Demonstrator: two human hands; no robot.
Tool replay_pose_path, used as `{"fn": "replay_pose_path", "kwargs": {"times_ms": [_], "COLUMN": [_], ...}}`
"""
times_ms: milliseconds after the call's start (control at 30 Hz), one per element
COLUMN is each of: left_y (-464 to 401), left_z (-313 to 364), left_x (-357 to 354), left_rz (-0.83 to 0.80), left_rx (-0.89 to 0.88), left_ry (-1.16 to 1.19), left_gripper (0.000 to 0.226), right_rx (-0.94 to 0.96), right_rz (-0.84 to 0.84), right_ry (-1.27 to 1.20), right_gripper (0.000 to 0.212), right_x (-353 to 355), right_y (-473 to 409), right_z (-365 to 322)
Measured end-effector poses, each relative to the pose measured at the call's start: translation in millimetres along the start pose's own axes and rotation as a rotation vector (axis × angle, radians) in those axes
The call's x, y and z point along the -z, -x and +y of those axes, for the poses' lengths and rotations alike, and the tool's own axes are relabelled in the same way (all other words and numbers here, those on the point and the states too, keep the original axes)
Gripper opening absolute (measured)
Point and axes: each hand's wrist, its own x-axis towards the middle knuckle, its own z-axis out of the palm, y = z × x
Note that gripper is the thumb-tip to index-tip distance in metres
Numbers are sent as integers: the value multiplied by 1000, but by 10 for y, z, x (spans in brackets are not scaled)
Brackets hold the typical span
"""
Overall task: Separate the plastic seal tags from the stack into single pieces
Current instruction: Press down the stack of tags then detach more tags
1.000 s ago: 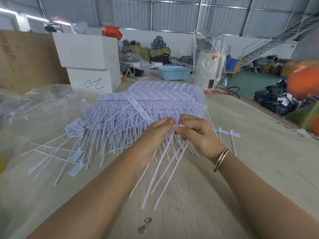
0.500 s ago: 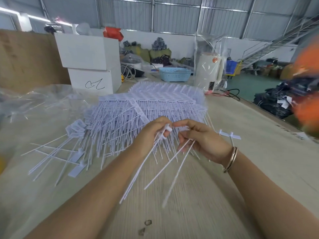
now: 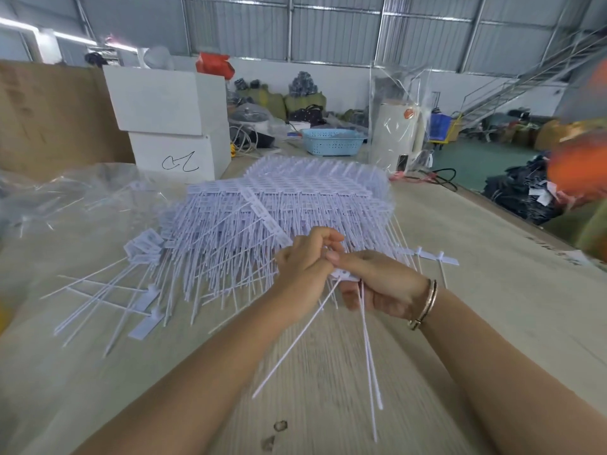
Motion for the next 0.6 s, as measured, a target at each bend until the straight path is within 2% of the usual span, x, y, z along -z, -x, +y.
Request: {"fn": "replay_pose_path", "kwargs": {"times_ms": [100,233,400,500,600], "left_y": [-70,-145,-136,-159,-189], "left_z": [-108,-234,-270,-249,-251], "left_x": [117,246,215,201,235], "left_rz": [-117,-52,-51,-66,-111], "left_rx": [51,-1,-89,-69,12], "left_ry": [-13,-119,-335,-283,-79], "left_gripper": [24,18,30,29,23], "right_rx": [77,99,100,115,147], "right_rz": [-33,36,102,100,99], "right_ry": [95,197,343,409,434], "right_gripper": [25,18,21,24,22], "right_x": [35,77,38,26,42], "right_y": [47,42,-11,-33,-51], "right_z": [-49,-67,-65,-80,-98]}}
